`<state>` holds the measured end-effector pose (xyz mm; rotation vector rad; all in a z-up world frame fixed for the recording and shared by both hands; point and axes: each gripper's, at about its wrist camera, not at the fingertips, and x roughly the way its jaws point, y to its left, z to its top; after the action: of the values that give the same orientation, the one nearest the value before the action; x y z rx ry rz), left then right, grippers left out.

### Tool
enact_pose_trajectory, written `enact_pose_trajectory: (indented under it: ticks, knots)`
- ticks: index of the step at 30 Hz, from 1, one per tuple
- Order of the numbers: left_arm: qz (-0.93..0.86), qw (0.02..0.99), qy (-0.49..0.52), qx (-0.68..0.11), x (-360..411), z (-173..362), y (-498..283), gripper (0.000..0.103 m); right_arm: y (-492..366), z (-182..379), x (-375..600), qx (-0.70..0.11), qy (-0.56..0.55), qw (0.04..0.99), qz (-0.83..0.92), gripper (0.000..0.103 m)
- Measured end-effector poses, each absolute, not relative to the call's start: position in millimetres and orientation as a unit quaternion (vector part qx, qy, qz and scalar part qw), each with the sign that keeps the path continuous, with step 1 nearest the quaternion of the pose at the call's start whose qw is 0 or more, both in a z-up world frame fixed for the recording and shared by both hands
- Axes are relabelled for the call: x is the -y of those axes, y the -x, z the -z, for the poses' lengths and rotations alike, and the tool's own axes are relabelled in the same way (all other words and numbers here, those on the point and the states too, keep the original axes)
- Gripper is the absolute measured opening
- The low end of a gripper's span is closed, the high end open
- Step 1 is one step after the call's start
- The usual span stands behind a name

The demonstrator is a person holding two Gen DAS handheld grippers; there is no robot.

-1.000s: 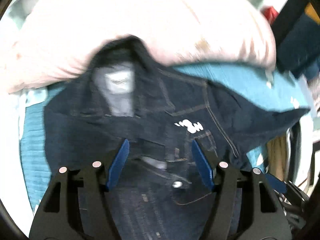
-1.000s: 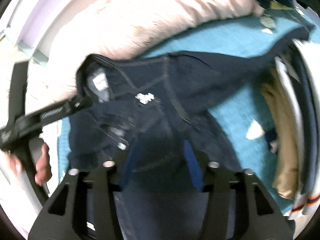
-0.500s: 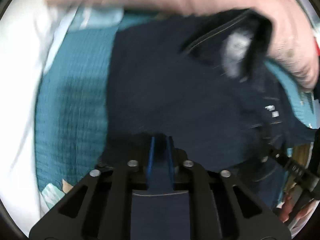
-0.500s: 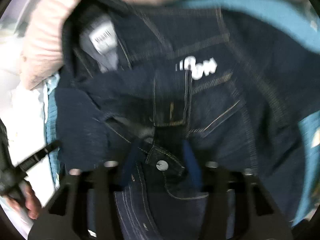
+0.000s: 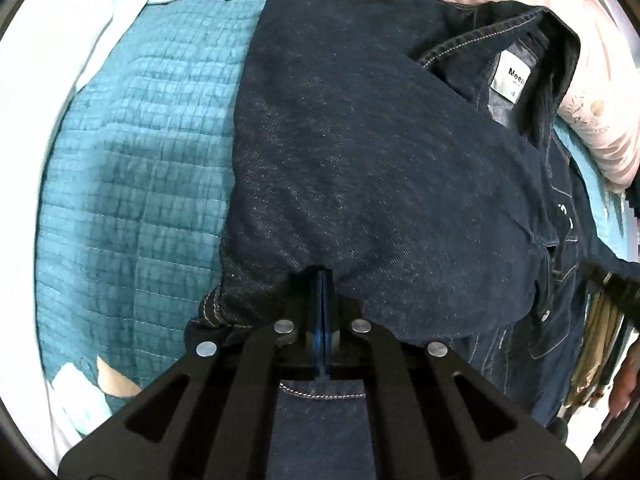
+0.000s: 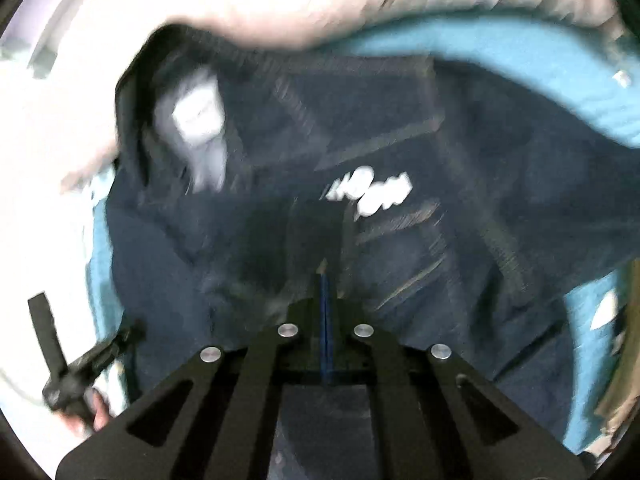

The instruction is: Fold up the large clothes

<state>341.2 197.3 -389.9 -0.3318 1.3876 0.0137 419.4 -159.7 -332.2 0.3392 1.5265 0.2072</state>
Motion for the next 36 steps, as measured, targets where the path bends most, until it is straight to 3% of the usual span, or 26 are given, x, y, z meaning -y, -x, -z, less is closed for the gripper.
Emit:
enact_pose_trajectory:
  ticks: [4, 7, 9, 10, 13, 16, 17, 23, 27, 32, 36]
  knots:
    - [-0.005, 0.758, 0.150, -0.635, -198.1, 388.2, -337.8, 0.000, -399.5, 352.0, 148.1, -0.708, -0.168, 0.679, -0.098, 0.014]
    - [-0.005, 0.757, 0.156, -0.635, -198.3, 386.2, -336.0, 0.000, -389.9, 356.7, 144.6, -0.714, -0.176, 0.670, -0.095, 0.039]
    - [-0.005, 0.757, 0.159, -0.634, -195.4, 390.4, -335.8, 0.001, -387.8, 356.2, 141.3, -0.708, -0.185, 0.675, -0.095, 0.045]
    - [-0.004, 0.757, 0.161, -0.633, -196.0, 390.2, -335.2, 0.001, -388.5, 355.1, 137.2, -0.706, -0.177, 0.680, -0.093, 0.045]
    - [-0.005, 0.757, 0.166, -0.632, -199.7, 390.0, -331.9, 0.001, -394.6, 361.2, 131.0, -0.692, -0.149, 0.702, -0.083, 0.028]
    - [-0.006, 0.756, 0.170, -0.631, -204.2, 393.1, -330.0, 0.001, -394.9, 359.1, 128.7, -0.683, -0.141, 0.712, -0.081, 0.019]
    - [-0.006, 0.756, 0.170, -0.632, -205.1, 393.3, -329.4, 0.001, -395.1, 357.5, 128.1, -0.682, -0.137, 0.714, -0.080, 0.011]
    - [-0.009, 0.754, 0.173, -0.633, -204.3, 390.7, -328.8, 0.001, -411.7, 330.0, 121.3, -0.654, -0.119, 0.743, -0.080, 0.008]
    - [-0.011, 0.752, 0.176, -0.635, -204.7, 391.2, -329.6, 0.002, -425.5, 344.3, 108.3, -0.665, -0.058, 0.741, -0.073, 0.008]
    - [-0.012, 0.746, 0.172, -0.643, -205.2, 393.4, -335.1, 0.002, -430.9, 349.6, 93.7, -0.673, -0.032, 0.737, -0.056, 0.023]
    - [-0.012, 0.746, 0.170, -0.643, -203.7, 374.6, -340.1, 0.002, -428.1, 314.7, 100.5, -0.641, -0.094, 0.757, -0.078, 0.023]
